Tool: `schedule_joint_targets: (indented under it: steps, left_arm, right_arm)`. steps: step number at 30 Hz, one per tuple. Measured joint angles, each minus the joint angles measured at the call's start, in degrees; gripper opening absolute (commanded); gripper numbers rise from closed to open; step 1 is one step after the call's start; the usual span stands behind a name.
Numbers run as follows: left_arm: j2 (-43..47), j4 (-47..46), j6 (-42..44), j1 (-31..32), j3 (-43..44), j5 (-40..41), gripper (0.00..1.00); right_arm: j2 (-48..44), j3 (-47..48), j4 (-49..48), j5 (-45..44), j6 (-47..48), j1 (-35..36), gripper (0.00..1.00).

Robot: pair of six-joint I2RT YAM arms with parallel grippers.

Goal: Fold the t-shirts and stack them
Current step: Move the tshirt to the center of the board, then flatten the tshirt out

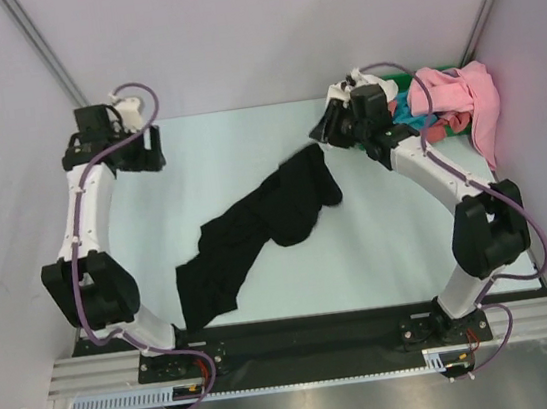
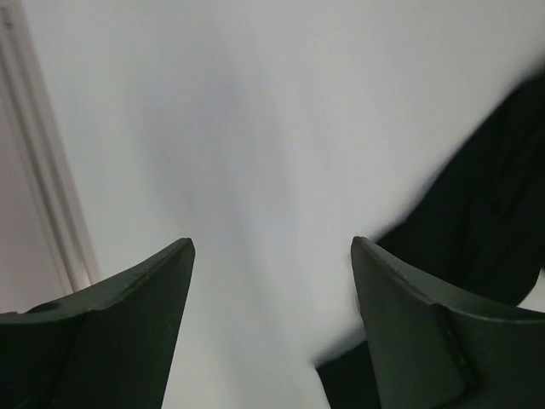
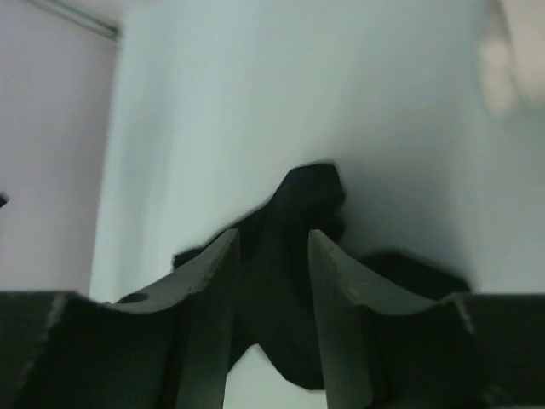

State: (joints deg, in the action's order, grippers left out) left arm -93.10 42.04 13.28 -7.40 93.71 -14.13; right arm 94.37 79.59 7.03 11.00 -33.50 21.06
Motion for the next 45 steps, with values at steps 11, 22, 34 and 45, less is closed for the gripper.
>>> schedule_joint_targets:
  steps: [11,22,34,45]
  left_arm:
    - [0.28,9.68,15.52,10.58,-21.44,3.63,0.82]
    - [1.22,7.02,19.78,10.60,-37.44,8.52,0.63]
    - [0.57,2.99,20.00,11.96,-37.73,8.31,0.00]
    - [4.39,1.97,16.22,9.73,-21.27,12.66,0.01]
  right_arm:
    - [3.56,-1.44,17.64,-12.20,11.69,-0.33,0.62]
    - [12.28,-0.48,25.09,-11.91,19.06,8.83,0.68]
    - [19.85,3.67,28.98,-16.22,19.54,11.52,0.00]
    - [14.03,24.98,36.02,-17.97,23.02,8.83,0.00]
